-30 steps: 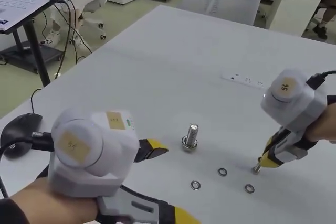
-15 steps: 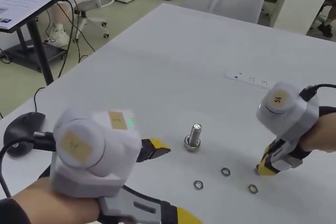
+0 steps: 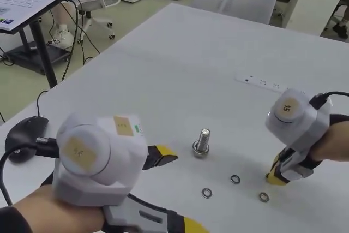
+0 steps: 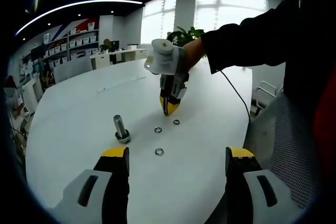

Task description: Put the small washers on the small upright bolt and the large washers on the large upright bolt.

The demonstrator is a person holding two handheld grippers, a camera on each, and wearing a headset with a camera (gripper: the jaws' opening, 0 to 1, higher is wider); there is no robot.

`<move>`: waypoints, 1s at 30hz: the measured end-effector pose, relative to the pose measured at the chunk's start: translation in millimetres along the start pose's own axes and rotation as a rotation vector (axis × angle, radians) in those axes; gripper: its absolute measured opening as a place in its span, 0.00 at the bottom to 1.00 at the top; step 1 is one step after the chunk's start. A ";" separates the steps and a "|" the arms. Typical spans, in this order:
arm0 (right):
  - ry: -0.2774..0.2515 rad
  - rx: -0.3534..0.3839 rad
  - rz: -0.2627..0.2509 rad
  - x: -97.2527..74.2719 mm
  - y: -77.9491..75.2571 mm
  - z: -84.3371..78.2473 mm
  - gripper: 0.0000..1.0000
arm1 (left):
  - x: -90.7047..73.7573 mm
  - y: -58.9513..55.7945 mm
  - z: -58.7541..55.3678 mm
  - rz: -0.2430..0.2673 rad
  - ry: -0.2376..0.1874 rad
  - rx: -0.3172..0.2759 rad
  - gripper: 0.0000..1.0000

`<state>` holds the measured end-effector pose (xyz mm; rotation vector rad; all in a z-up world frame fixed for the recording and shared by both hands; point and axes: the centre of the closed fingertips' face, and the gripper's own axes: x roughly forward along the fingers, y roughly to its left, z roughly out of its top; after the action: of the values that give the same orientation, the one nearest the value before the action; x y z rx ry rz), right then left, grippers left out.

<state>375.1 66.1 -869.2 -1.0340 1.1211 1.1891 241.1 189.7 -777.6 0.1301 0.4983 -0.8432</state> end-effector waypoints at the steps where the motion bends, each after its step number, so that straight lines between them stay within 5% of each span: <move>1: 0.000 0.000 -0.001 0.3 -0.5 0.0 0.14 | -0.1 0.1 0.0 0.001 0.000 0.000 0.74; 14: -0.023 0.015 -0.019 -3.1 -4.3 1.4 0.21 | -1.7 0.4 -0.3 0.004 -0.001 0.003 0.74; 30: -0.042 0.076 -0.039 -16.5 -2.5 -16.3 0.28 | -0.9 -0.9 1.7 -0.002 -0.005 0.011 0.74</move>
<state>375.5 47.3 -855.4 -0.9643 1.1001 1.1242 240.6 189.2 -775.5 0.1374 0.4888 -0.8484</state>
